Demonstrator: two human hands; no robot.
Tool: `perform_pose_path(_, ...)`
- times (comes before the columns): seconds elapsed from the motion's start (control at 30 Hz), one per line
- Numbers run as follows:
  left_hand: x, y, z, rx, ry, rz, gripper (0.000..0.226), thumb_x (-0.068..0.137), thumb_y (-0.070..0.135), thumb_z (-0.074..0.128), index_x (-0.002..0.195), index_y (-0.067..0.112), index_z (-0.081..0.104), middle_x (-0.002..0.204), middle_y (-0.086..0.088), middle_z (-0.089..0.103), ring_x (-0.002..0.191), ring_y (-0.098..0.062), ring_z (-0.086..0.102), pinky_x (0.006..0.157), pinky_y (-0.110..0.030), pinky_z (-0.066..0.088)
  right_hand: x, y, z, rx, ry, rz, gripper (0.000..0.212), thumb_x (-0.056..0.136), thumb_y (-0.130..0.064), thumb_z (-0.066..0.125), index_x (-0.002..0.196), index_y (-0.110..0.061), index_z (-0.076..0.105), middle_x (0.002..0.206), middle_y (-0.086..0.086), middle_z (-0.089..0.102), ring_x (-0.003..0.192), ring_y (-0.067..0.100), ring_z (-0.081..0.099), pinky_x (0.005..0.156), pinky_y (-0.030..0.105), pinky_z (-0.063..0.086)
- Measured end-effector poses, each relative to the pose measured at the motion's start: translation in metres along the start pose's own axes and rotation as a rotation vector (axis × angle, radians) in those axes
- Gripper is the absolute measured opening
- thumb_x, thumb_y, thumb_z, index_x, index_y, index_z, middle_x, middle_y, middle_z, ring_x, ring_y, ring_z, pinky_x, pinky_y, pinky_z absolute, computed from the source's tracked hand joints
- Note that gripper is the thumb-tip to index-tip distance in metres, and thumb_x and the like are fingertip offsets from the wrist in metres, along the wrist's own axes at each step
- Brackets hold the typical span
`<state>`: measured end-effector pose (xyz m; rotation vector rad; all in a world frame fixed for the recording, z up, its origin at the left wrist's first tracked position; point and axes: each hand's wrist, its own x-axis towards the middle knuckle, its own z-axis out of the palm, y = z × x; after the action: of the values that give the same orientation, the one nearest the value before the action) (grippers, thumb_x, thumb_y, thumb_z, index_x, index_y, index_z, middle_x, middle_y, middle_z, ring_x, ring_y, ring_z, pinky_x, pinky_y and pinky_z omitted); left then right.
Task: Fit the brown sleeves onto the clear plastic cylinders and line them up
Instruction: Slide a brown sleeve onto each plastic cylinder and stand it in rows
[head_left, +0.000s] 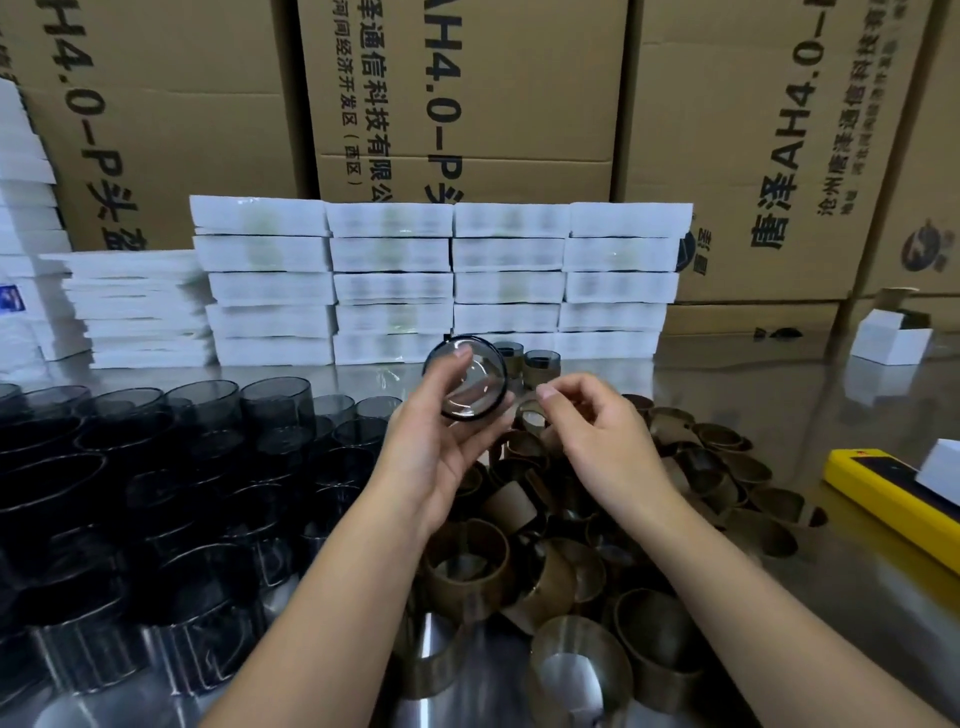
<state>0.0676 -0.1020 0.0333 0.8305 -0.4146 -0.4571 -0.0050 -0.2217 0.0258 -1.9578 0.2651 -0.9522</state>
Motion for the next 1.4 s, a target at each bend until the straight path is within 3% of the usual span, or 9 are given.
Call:
perform_pose_path(0.13,0.004,0.001,-0.004,-0.069,0.076,0.05,0.033,0.077,0.032,0.07,0.094,0.008,0.057,0.087,-0.014,0.069,0.079,-0.026,0.073,0.058,-0.025,0.057,-0.013,-0.014,-0.01,0.059,-0.453,-0.19,0.013,0.077,-0.027,0.076,0.076,-0.017,0.068,0.076,-0.005,0.062,0.07,0.007,0.055,0.07,0.022,0.044)
perform_pose_path(0.2,0.006,0.002,-0.005,-0.096,0.109,0.09,0.03,0.083,0.032,0.067,0.094,0.008,0.056,0.083,-0.013,0.068,0.077,-0.026,0.073,0.056,-0.024,0.056,-0.021,-0.019,-0.01,-0.069,-0.653,-0.335,0.015,0.071,-0.031,0.08,0.081,-0.023,0.073,0.091,-0.012,0.063,0.091,0.001,0.055,0.088,0.015,0.039)
perform_pose_path(0.4,0.007,0.003,-0.007,-0.15,0.093,0.243,0.044,0.066,0.034,0.071,0.095,0.005,0.057,0.079,-0.01,0.068,0.079,-0.024,0.07,0.064,-0.024,0.058,-0.03,-0.018,-0.006,-0.36,-0.847,-0.314,0.017,0.071,-0.037,0.08,0.083,-0.026,0.075,0.106,-0.022,0.051,0.109,0.001,0.038,0.101,0.019,0.03)
perform_pose_path(0.57,0.008,0.007,-0.01,-0.193,0.125,0.222,0.038,0.087,0.032,0.062,0.11,0.003,0.056,0.089,-0.016,0.066,0.076,-0.025,0.071,0.061,-0.023,0.058,-0.025,-0.021,-0.008,0.067,-0.729,-0.209,0.007,0.078,-0.017,0.075,0.074,-0.022,0.071,0.082,-0.002,0.064,0.081,0.003,0.057,0.082,0.019,0.044)
perform_pose_path(0.67,0.008,0.008,-0.011,-0.205,0.131,0.225,0.027,0.091,0.037,0.057,0.099,0.011,0.056,0.084,-0.015,0.069,0.076,-0.026,0.073,0.062,-0.025,0.059,-0.017,-0.018,-0.008,0.433,-0.463,0.04,0.011,0.077,-0.029,0.065,0.075,-0.019,0.066,0.067,0.002,0.058,0.057,0.008,0.049,0.056,0.019,0.04)
perform_pose_path(0.87,0.005,0.006,-0.012,-0.135,0.174,0.218,0.014,0.09,0.031,0.059,0.093,0.017,0.061,0.09,-0.011,0.069,0.082,-0.028,0.071,0.054,-0.025,0.056,-0.001,-0.006,-0.008,0.918,-0.167,0.365,0.013,0.094,-0.015,0.05,0.086,-0.013,0.059,0.065,0.004,0.059,0.048,0.009,0.042,0.044,0.02,0.038)
perform_pose_path(1.07,0.008,0.0,-0.013,-0.024,0.159,0.147,0.017,0.089,0.031,0.061,0.095,0.016,0.059,0.077,-0.003,0.072,0.076,-0.03,0.073,0.045,-0.023,0.053,0.002,-0.003,-0.008,1.018,-0.154,0.419,0.002,0.087,-0.022,0.059,0.088,-0.021,0.06,0.065,-0.001,0.056,0.051,0.007,0.048,0.047,0.019,0.042)
perform_pose_path(1.17,0.011,-0.002,-0.014,0.051,0.183,0.13,0.021,0.086,0.034,0.067,0.098,0.017,0.061,0.098,-0.01,0.07,0.076,-0.031,0.074,0.048,-0.025,0.054,0.001,-0.004,-0.007,1.066,-0.166,0.387,0.024,0.07,-0.019,0.069,0.093,-0.018,0.061,0.068,-0.002,0.059,0.056,0.006,0.054,0.052,0.018,0.046)
perform_pose_path(1.4,0.005,-0.008,-0.008,0.341,0.143,0.15,0.079,0.048,0.077,0.071,0.102,0.019,0.068,0.111,-0.012,0.069,0.09,-0.027,0.073,0.071,-0.038,0.06,0.0,-0.004,-0.006,1.028,-0.174,0.314,0.028,0.065,-0.011,0.069,0.092,-0.018,0.064,0.068,-0.001,0.064,0.062,0.008,0.055,0.054,0.019,0.048)
